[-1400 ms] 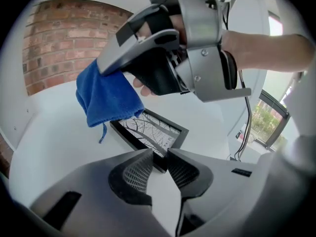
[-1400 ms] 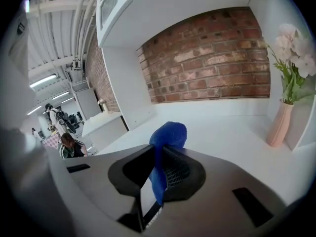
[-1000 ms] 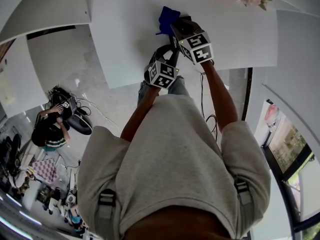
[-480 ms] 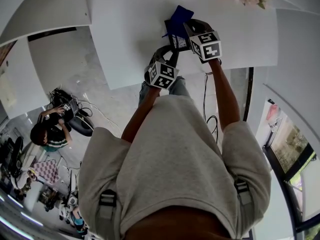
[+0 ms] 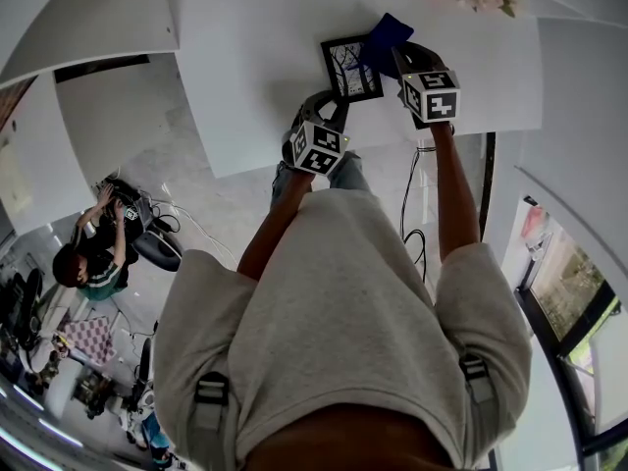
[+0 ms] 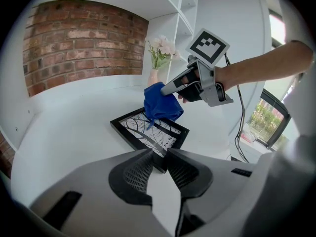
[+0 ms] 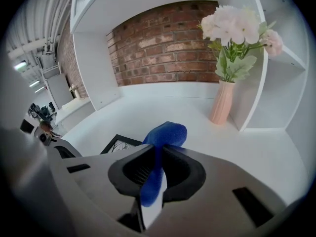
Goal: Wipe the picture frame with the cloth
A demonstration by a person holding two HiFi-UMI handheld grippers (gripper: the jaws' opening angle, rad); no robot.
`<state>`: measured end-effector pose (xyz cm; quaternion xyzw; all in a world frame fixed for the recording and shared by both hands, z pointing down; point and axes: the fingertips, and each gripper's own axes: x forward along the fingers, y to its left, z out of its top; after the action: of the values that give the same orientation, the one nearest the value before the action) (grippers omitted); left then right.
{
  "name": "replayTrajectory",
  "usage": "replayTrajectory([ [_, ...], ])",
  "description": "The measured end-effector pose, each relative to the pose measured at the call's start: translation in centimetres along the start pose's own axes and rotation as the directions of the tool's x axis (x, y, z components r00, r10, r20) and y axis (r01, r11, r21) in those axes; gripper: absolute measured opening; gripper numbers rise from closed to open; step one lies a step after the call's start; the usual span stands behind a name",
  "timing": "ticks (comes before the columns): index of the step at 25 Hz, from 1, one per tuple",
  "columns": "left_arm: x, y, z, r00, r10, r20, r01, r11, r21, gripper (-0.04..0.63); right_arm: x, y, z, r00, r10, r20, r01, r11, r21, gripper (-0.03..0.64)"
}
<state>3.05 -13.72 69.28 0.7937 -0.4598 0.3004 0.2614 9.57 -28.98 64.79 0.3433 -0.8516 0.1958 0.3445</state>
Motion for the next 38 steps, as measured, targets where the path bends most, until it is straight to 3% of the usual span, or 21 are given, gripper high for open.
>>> replayTrajectory([
  [8, -0.1, 0.1, 0.0, 1.0, 0.002, 0.005, -0.002, 1.0, -0.001, 0.098, -2.7, 2.3, 3.2, 0.997, 0.026, 0.068, -0.019, 0.995, -0.093, 0.06],
  [16, -0.1, 0.1, 0.0, 1.0, 0.001, 0.008, -0.001, 1.0, -0.002, 0.098, -4.0, 10.8, 6.6, 0.966, 0.222, 0.133, -0.204, 0.969, -0.136, 0.06],
  [21, 0.0, 0.1, 0.0, 1.0, -0.001, 0.011, 0.001, 1.0, -0.002, 0.098, -2.5, 14.0, 5.1, 0.951, 0.302, 0.072, -0.289, 0.946, -0.144, 0.06],
  [28, -0.1, 0.1, 0.0, 1.0, -0.004, 0.014, 0.004, 1.0, 0.002, 0.098, 0.8, 13.4, 0.0, 0.955, 0.278, -0.101, -0.292, 0.94, -0.174, 0.059],
  [38, -0.2, 0.1, 0.1, 1.0, -0.007, 0.013, 0.007, 1.0, 0.003, 0.098, 1.7, 9.0, -1.6, 0.968, 0.202, -0.152, -0.22, 0.969, -0.116, 0.059],
])
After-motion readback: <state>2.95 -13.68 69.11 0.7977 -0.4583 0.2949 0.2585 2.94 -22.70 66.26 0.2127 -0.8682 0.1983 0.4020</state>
